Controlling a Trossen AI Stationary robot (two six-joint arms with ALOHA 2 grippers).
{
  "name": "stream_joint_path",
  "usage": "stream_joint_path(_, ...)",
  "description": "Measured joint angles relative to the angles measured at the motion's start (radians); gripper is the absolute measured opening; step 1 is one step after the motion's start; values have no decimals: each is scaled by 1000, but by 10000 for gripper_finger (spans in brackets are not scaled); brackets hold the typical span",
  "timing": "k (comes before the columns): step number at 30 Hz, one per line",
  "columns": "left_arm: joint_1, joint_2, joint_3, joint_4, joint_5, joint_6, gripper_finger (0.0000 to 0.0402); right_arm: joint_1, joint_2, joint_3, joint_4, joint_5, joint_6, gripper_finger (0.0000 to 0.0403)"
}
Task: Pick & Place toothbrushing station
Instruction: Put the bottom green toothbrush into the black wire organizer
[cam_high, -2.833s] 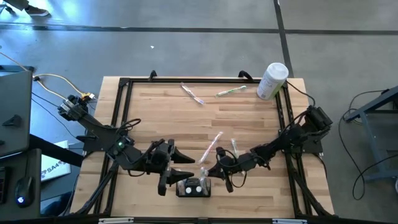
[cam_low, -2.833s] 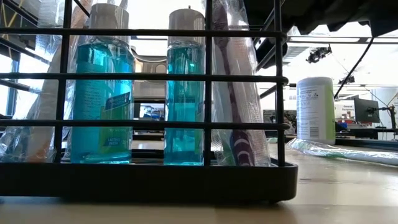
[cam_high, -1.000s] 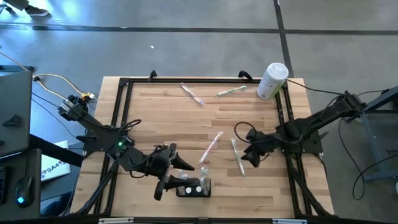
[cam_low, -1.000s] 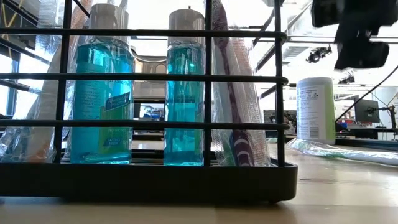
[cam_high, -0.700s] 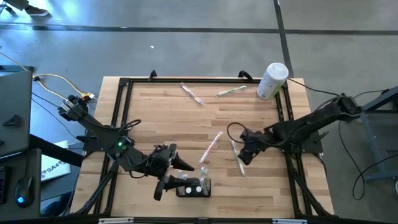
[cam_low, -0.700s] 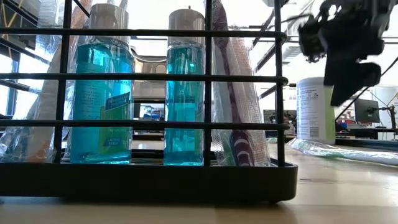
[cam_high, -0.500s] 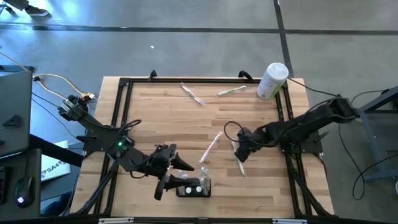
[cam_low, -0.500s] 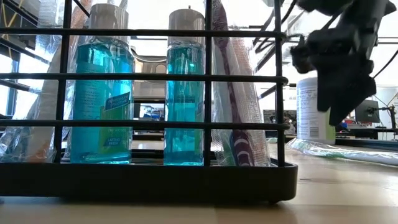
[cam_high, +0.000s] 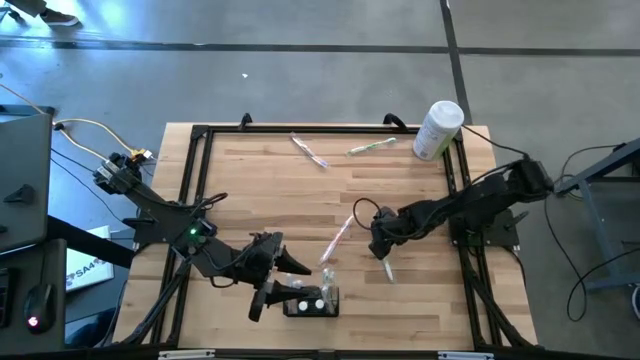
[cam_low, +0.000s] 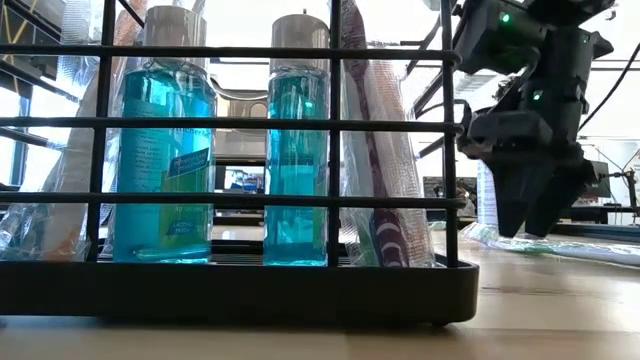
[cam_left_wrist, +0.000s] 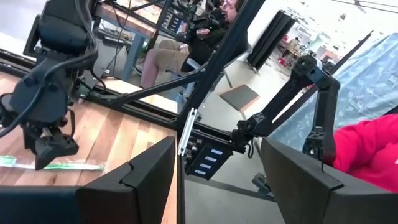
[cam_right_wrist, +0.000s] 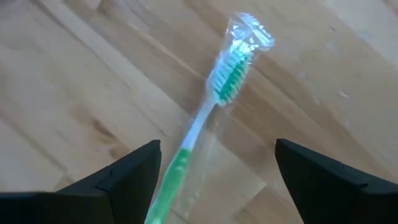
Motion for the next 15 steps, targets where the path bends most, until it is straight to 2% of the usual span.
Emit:
stream_joint_path(8, 0, 28, 0, -16, 7, -4, 235, -17, 53, 5, 20, 6, 40, 304)
stream_joint_path(15, 0, 39, 0, -20, 32, 0, 235, -65, 54, 3, 10, -17, 111, 245)
